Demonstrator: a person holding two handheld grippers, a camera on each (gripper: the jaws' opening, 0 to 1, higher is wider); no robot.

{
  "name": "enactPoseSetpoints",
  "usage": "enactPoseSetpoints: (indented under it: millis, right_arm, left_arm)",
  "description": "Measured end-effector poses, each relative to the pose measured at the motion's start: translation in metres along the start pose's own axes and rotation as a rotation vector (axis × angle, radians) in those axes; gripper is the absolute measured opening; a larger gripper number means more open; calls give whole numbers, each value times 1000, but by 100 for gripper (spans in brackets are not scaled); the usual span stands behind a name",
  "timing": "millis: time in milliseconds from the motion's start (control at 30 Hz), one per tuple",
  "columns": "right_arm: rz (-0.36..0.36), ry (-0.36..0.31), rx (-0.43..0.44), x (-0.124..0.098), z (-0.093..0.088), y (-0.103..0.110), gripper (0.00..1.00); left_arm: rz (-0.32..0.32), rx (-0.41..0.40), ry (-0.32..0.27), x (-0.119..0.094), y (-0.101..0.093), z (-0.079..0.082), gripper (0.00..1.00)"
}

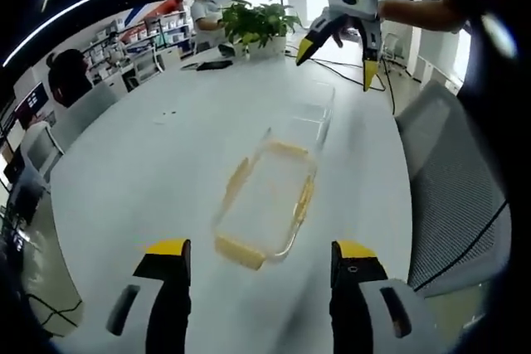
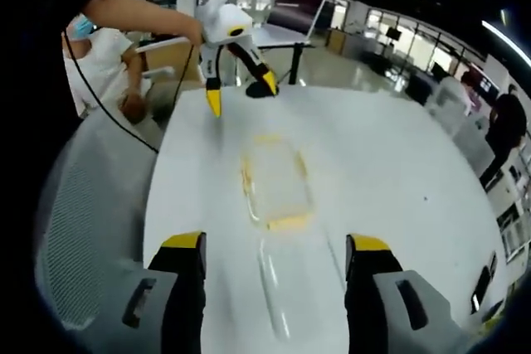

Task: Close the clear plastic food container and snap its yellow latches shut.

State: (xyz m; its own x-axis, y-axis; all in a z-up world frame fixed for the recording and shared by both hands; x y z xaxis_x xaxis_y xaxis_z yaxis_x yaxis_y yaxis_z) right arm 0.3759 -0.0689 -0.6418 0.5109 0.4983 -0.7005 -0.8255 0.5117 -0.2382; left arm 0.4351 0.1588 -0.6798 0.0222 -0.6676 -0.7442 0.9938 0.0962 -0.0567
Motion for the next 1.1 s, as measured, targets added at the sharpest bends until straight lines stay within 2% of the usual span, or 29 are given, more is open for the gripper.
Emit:
enactPoseSetpoints:
  millis: [667, 1100]
  right_arm:
    - [32, 62, -26, 22, 5, 0, 62]
    - [27, 91, -34, 30, 0, -4, 61]
  left_arm:
    - [-120, 93, 143, 34, 31, -19, 56]
    - [-184, 165, 238, 54, 44, -32, 51]
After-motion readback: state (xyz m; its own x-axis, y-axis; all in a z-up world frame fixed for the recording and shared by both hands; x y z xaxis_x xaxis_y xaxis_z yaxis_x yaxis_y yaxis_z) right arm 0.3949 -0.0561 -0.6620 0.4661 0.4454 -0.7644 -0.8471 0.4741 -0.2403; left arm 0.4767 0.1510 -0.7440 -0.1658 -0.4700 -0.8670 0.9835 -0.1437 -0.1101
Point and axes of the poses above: the point that each gripper's makers call its tool centre point, and the gripper's own axes: x roughly forward along the fingers, y roughly to its left, z roughly out of its top, the point moved 2 cm from there along -x, roughly backward along the fingers, and after that the axes turned 12 degrees about -z, right-handed, at the moved point
